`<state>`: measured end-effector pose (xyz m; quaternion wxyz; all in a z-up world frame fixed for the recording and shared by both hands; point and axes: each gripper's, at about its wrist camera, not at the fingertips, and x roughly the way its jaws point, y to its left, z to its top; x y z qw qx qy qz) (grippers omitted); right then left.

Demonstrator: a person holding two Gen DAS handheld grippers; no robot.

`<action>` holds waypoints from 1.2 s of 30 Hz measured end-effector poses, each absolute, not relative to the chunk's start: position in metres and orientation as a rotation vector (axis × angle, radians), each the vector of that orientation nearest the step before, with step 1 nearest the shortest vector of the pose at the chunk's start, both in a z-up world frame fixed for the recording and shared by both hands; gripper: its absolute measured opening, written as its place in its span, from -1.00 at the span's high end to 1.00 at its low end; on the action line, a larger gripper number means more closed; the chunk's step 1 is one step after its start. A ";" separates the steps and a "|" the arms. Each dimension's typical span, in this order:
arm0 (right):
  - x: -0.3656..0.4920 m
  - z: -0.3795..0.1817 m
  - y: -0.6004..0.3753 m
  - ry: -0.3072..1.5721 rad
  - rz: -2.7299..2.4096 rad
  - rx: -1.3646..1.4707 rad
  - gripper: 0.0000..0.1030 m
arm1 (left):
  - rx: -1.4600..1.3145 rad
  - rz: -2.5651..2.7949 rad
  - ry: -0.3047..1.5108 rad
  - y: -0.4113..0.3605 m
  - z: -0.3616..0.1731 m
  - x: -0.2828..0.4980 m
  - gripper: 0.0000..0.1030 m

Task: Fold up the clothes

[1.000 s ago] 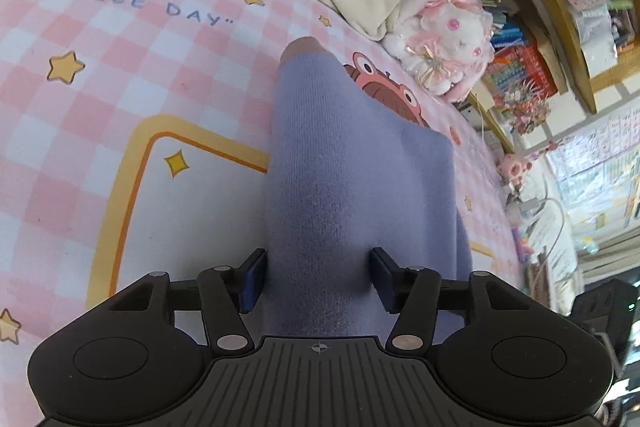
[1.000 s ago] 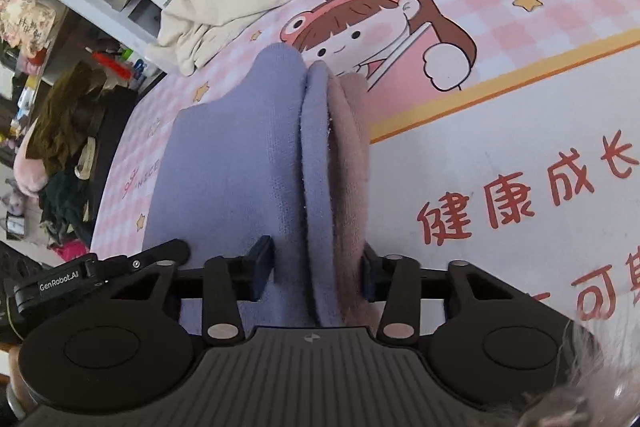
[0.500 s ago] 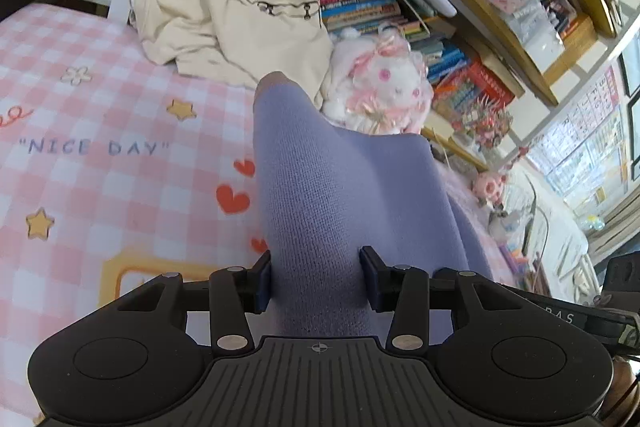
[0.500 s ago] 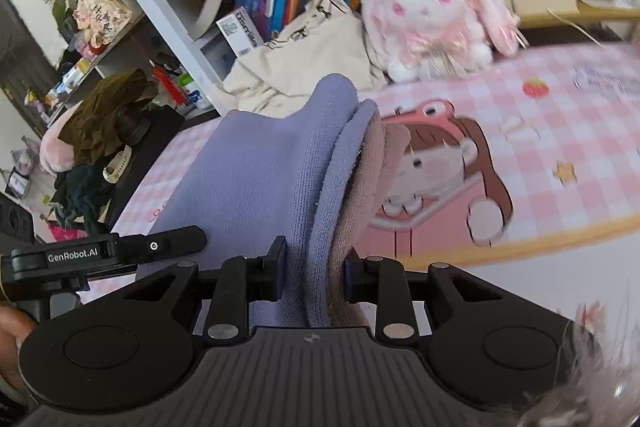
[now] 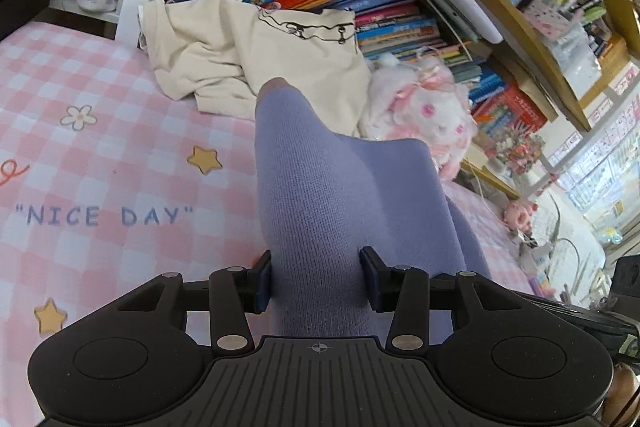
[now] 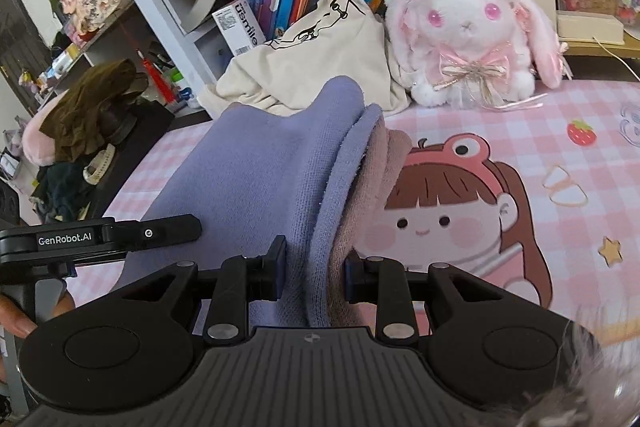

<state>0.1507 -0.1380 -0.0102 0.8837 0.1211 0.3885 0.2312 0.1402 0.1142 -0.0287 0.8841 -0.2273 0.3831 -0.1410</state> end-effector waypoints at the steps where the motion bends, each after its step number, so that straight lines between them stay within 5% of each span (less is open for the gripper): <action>1: 0.156 -0.011 -0.136 0.809 0.480 0.254 0.51 | -0.478 -0.292 0.797 0.116 -0.030 0.145 0.17; 27: 0.248 -0.041 -0.112 0.863 0.403 0.236 0.49 | -0.484 -0.254 0.865 0.127 -0.061 0.235 0.16; 36: 0.257 -0.052 -0.115 0.875 0.357 0.242 0.20 | -0.442 -0.224 0.872 0.120 -0.067 0.241 0.01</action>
